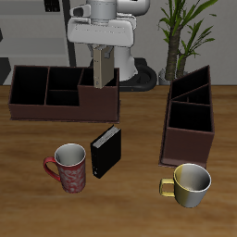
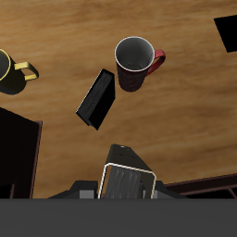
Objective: Place the yellow book into the left desk caddy's right compartment and place the black book into the left desk caddy's back compartment
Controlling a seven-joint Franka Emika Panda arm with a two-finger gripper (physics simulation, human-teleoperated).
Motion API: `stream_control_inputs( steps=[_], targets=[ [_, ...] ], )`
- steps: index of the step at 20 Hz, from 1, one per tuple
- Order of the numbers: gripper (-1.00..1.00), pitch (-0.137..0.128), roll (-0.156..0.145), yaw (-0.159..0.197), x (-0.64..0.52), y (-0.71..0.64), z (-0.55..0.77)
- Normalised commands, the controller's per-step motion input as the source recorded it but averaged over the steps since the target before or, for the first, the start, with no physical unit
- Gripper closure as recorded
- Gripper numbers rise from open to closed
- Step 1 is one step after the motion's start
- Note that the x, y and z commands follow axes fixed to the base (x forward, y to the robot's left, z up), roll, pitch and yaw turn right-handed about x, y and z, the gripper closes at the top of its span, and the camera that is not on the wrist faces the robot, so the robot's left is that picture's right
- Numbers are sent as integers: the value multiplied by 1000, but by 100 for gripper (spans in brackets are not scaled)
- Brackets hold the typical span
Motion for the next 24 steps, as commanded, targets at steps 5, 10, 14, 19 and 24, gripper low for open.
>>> stream_control_inputs(
  steps=[5, 10, 14, 19, 24],
  targets=[
    [100, 5, 9, 22, 132, 737, 351],
    [100, 12, 2, 41, 242, 725, 251],
    [100, 61, 37, 25, 309, 683, 55],
    [100, 85, 58, 25, 359, 599, 30],
    [100, 43, 25, 2, 293, 481, 76]
  ],
)
